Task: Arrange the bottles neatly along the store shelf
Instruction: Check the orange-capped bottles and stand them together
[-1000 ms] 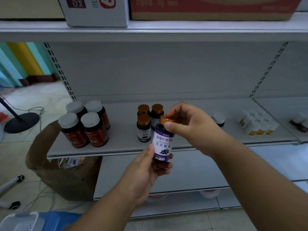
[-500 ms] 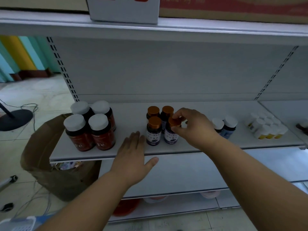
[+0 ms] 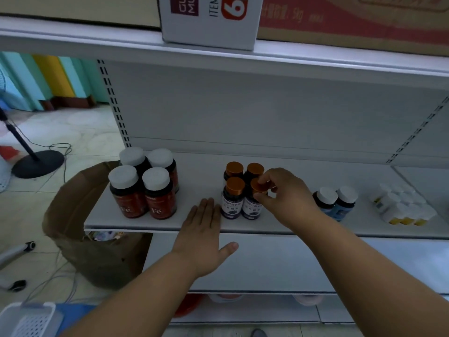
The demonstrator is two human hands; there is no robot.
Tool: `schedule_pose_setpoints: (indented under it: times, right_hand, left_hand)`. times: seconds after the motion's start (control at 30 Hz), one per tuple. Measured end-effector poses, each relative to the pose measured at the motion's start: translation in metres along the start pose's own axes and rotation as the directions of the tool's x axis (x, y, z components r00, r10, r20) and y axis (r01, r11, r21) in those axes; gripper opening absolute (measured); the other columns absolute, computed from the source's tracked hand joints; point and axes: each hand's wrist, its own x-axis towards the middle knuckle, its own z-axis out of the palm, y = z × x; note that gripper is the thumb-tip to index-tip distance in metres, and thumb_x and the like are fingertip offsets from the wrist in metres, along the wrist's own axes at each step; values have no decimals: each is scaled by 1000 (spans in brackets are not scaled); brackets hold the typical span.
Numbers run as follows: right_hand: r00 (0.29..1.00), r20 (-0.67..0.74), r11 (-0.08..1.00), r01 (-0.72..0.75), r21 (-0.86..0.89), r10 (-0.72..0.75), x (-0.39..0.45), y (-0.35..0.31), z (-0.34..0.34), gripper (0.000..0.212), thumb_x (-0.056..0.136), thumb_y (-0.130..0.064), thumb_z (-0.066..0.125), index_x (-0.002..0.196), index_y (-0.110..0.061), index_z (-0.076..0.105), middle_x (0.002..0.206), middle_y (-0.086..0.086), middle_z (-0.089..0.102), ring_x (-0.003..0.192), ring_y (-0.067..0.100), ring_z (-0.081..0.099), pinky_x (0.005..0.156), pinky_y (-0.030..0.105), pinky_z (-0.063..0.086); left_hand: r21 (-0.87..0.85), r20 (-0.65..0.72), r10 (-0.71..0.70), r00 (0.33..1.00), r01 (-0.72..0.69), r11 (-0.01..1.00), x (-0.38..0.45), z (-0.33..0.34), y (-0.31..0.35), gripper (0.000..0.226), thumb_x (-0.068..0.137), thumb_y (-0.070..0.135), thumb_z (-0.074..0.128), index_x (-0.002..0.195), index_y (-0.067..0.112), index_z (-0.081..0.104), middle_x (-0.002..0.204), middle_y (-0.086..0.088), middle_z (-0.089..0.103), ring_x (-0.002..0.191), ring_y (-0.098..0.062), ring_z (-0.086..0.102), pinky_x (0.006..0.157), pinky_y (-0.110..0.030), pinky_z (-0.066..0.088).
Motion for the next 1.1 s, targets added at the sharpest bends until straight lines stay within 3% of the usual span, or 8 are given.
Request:
schedule_pose_setpoints:
  times: [0.13,0.3,0.4,0.57,0.77,0.87,0.97,1.1]
  right_hand:
    - [990,-87,993,114,-7,-114,16,-12,-7,18,87,-28,67,100,-17,62,103,-5,53,98,13,48,79,25,38]
    - [980,156,989,135,-63,-124,67,-37,-6,27,90,-42,59,110,-24,57,109,-5,56,101,14,50,87,31,44]
    - [957,277,985,125,-121,-87,82,-38,1,26,87,-39,63,102,-19,58,102,-1,60,94,17,56,82,36,49]
    - [944,322,987,113,-112,-72,89,-43,0,25,83,-32,69,97,-15,59,96,1,60,88,18,57,74,32,48]
    - [987,50,988,152,7,-152,67,-54,-15,15,88,-25,62,101,-19,58,99,-4,61,90,13,56,76,27,47]
    - [988,-122,969,117,218,-92,42,-63,-26,16,88,-24,65,102,-28,59,100,-13,61,90,3,58,76,16,48]
    - [984,-176,894,68,443,12,13,-71,-31,13,86,-23,68,96,-30,63,94,-18,65,87,-1,62,71,19,54]
    - [989,-125,740,22,672,84,-12,-72,-38,13,86,-12,69,91,-24,67,86,-9,72,78,7,69,64,22,54]
  left_hand:
    - [-2,-5,10,1000,-10,1000,1,0,0,109,74,81,-3,154,8,-13,162,-14,-19,150,-25,-18,118,-38,-17]
    - [22,3,6,1000,-6,1000,0,1,0,110,74,81,-3,154,8,-13,162,-14,-19,150,-25,-19,120,-39,-15]
    - [20,21,3,1000,-4,1000,0,-1,0,109,75,82,0,154,8,-13,162,-13,-19,149,-25,-19,120,-39,-15]
    - [9,38,2,999,-3,1000,0,-1,-2,106,83,82,12,154,9,-14,162,-12,-21,149,-24,-20,120,-39,-14]
    - [-16,44,15,999,-15,1000,-1,-4,-3,111,72,83,0,154,10,-14,162,-11,-21,149,-23,-21,120,-38,-15]
    - [-29,50,10,999,-8,1000,-1,-6,-3,111,71,83,1,154,10,-15,162,-10,-22,149,-22,-22,119,-36,-16]
    - [-196,23,-22,999,26,980,-4,-14,-4,106,80,81,15,156,12,-11,164,-8,-16,151,-20,-14,117,-29,-14]
    - [-681,-252,-193,948,-32,732,-26,-27,-8,81,88,58,56,153,23,24,152,9,35,136,-6,35,108,-21,28]
